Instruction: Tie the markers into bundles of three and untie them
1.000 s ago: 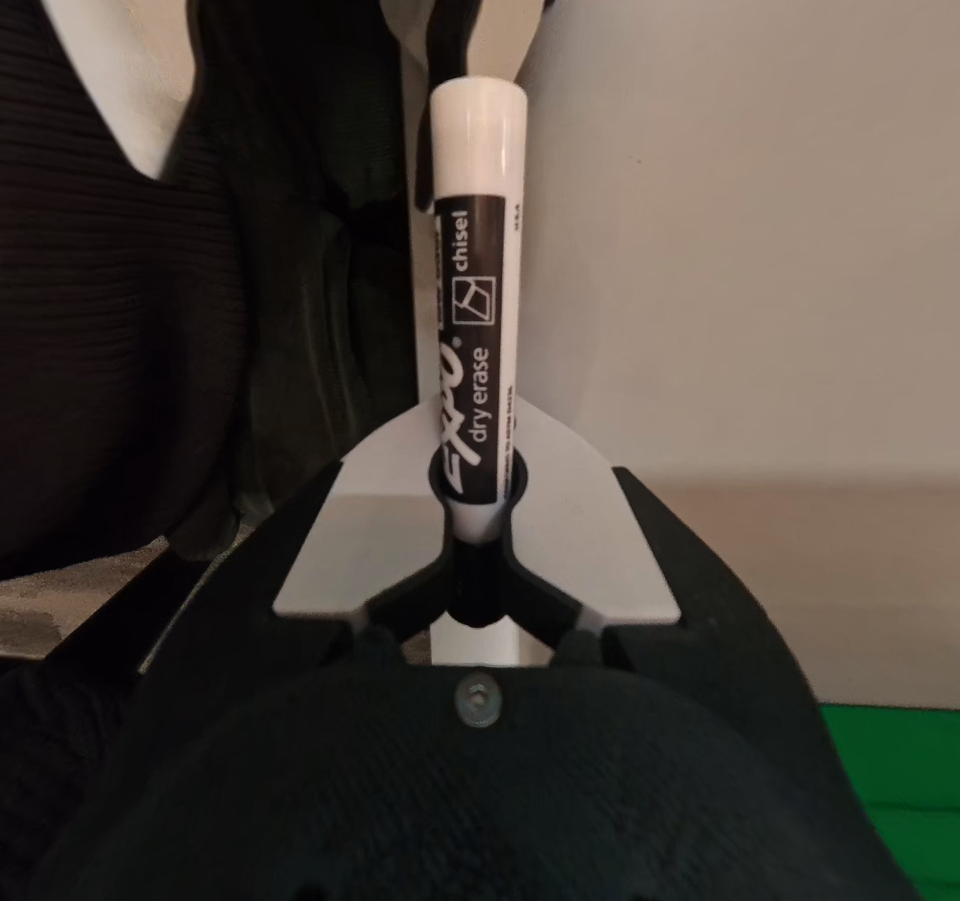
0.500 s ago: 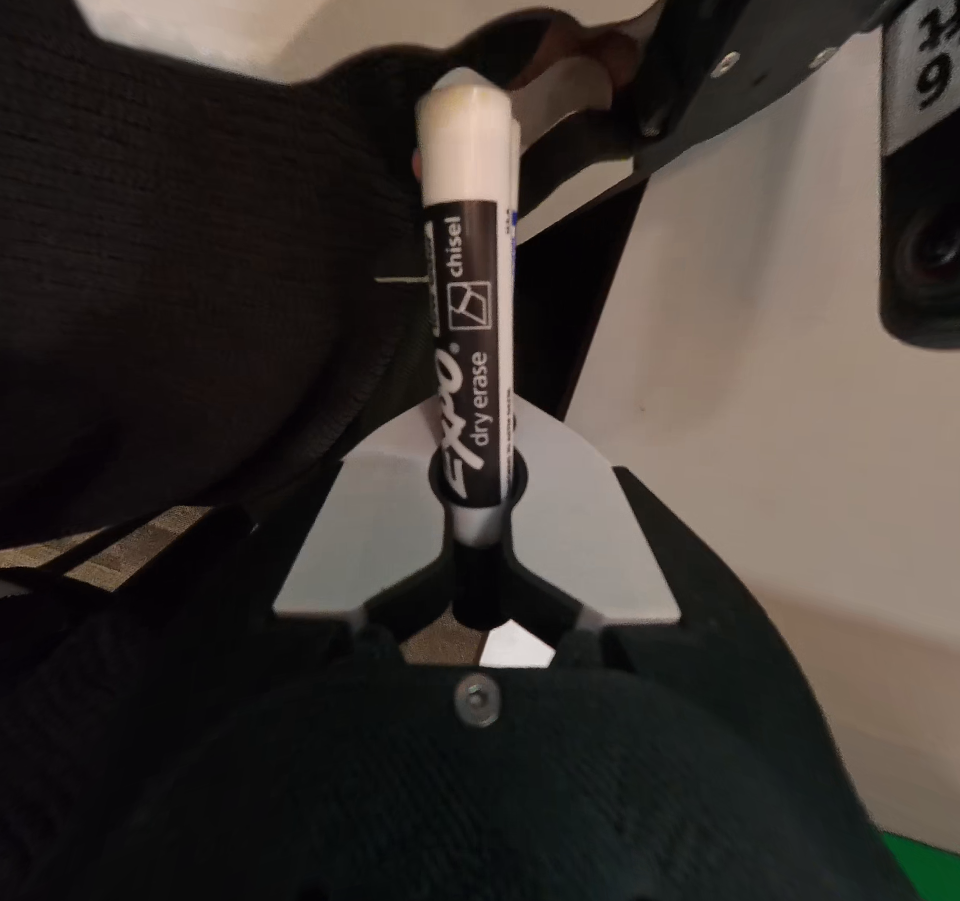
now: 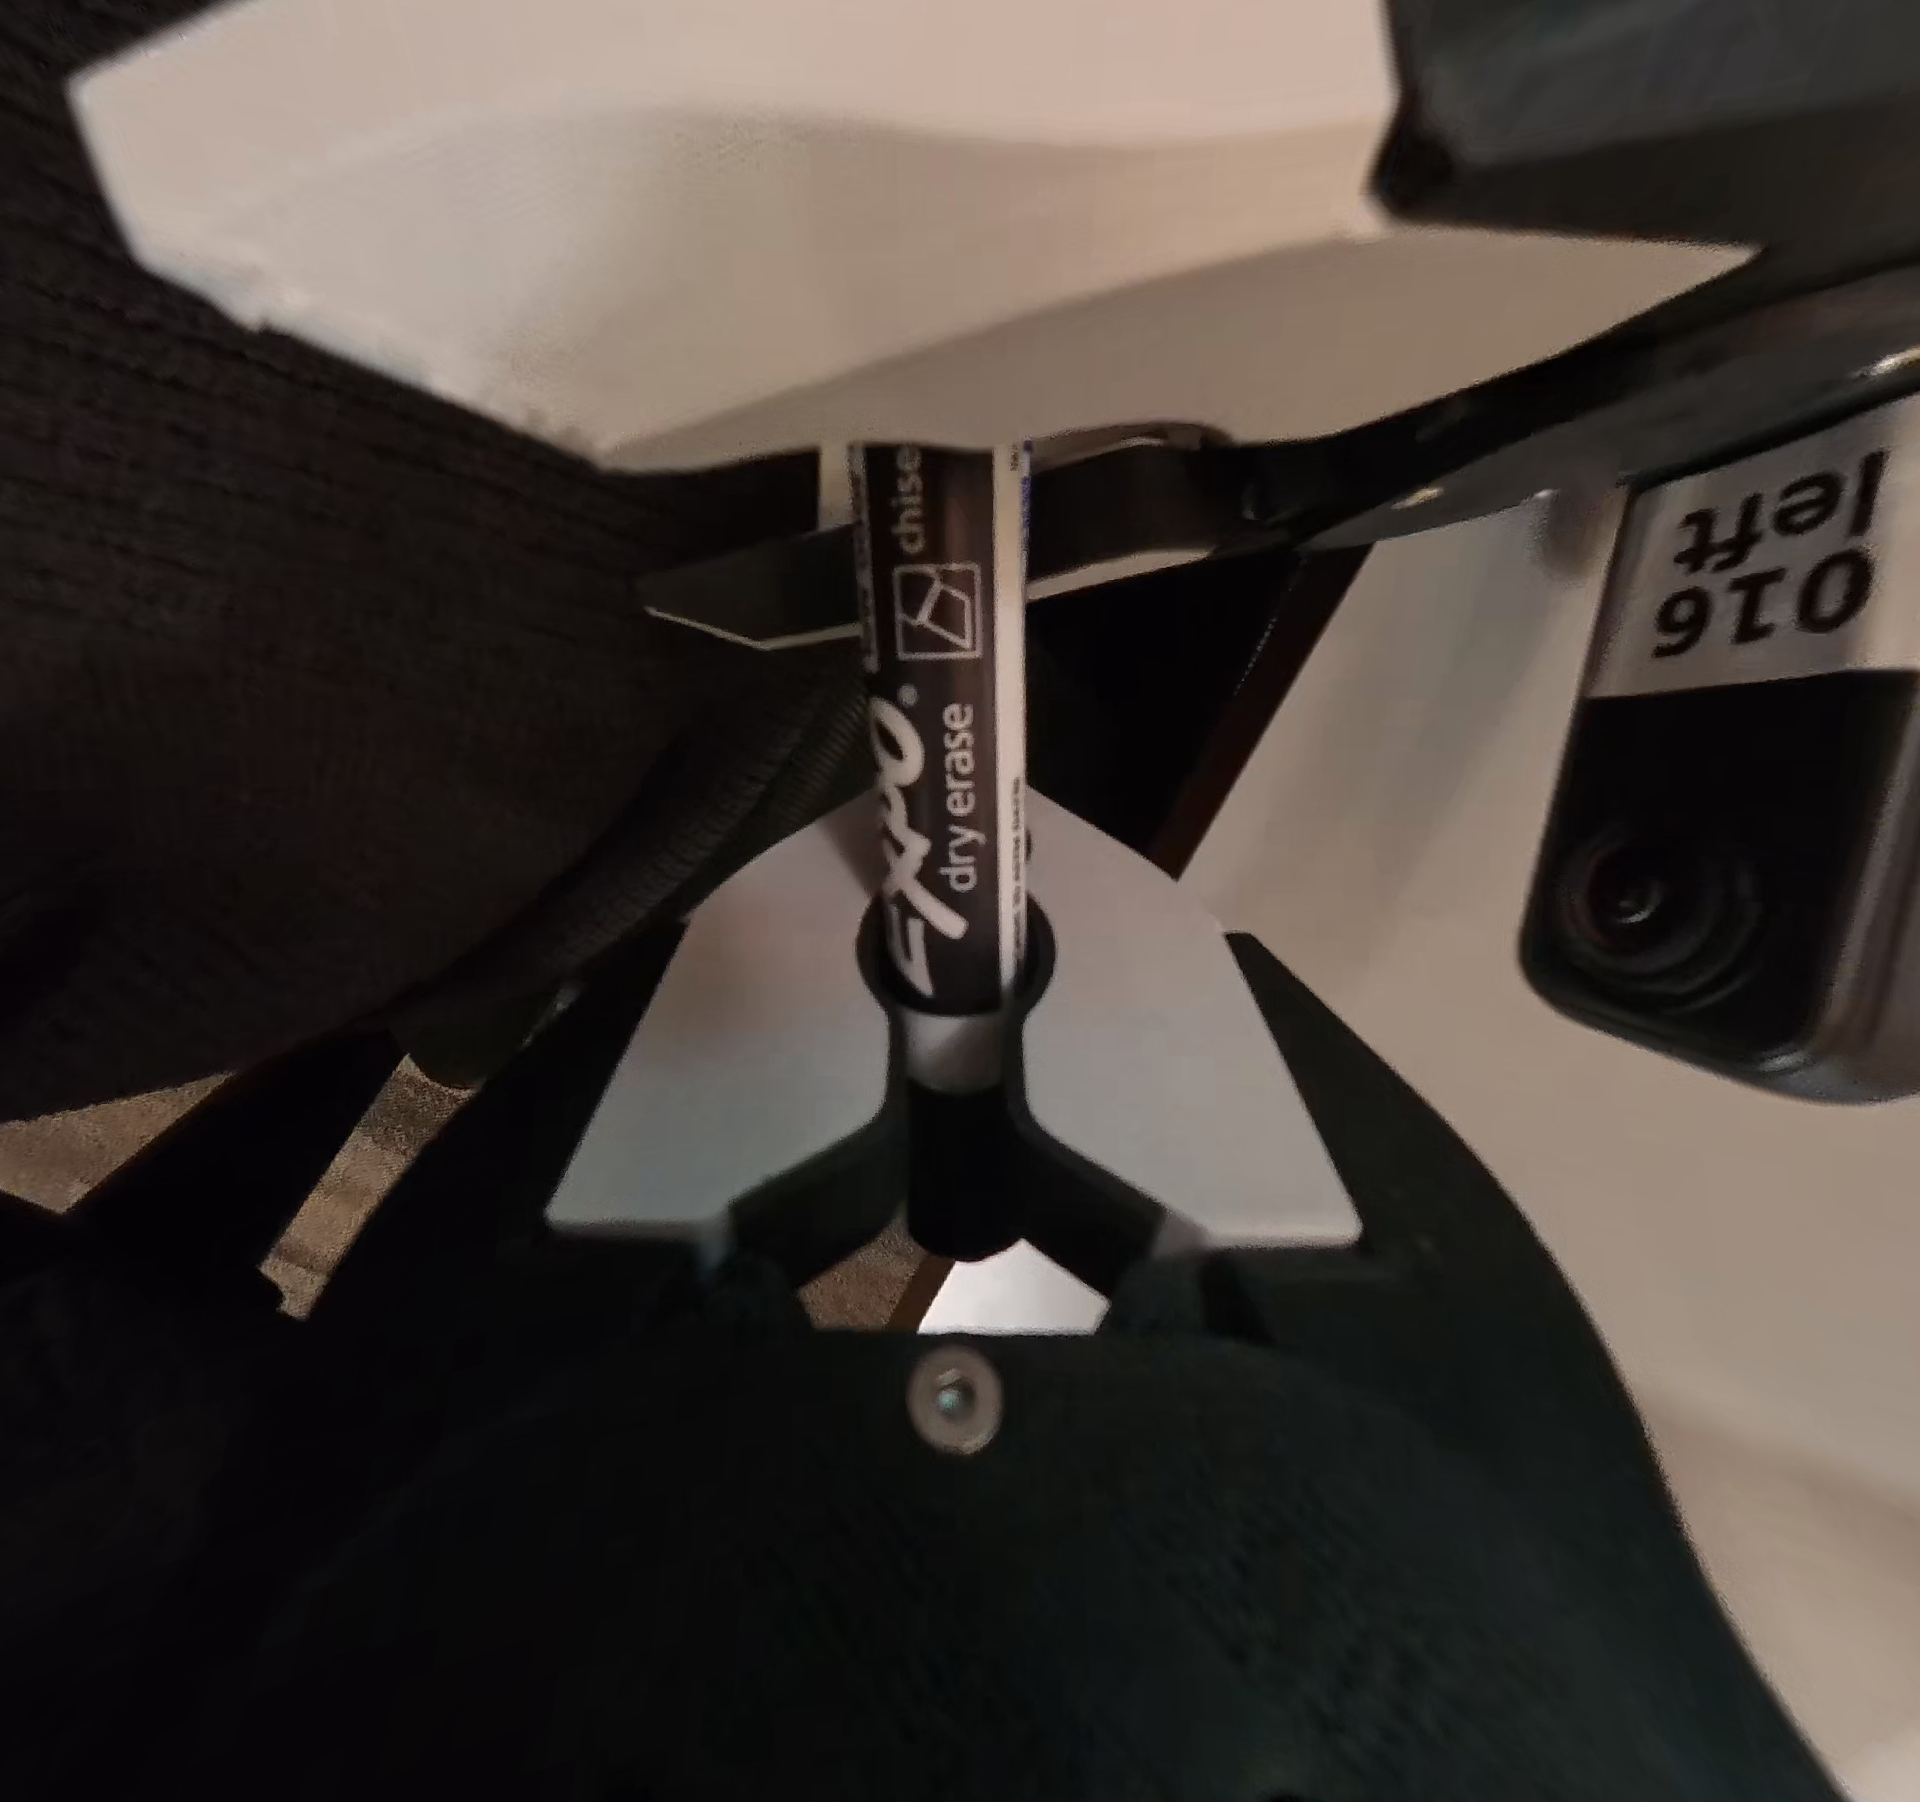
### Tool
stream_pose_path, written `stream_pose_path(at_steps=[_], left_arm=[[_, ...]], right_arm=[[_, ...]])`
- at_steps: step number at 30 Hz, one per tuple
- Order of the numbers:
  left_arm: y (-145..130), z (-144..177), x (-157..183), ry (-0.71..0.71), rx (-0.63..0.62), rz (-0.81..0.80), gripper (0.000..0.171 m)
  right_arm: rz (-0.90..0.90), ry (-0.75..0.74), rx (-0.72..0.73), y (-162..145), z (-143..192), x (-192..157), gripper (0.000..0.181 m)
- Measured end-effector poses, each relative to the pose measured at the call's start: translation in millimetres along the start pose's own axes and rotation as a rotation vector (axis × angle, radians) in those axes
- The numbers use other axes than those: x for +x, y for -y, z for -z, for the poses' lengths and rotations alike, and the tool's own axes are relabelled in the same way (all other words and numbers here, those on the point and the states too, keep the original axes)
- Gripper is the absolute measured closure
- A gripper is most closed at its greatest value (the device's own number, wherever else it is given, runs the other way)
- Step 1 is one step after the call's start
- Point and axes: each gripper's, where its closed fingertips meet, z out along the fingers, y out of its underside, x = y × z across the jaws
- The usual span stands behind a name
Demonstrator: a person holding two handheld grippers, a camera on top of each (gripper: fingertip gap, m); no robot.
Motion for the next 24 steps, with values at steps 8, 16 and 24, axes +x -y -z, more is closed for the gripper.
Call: stream_pose_path(at_steps=[8,16,24], left_arm=[[-1,-4,-7,-0.030,-0.021,0.050,0.098],[-4,-6,-9,-0.017,-0.040,0.046,0.108],[-6,-7,-13,0.009,-0.059,0.044,0.116]], right_arm=[[0.030,0.030,-0.030,1,-10,-4,0.167],[0.023,0.056,-0.044,3,-10,-8,0.167],[-0.009,0.089,-0.051,4,-10,-11,0.167]])
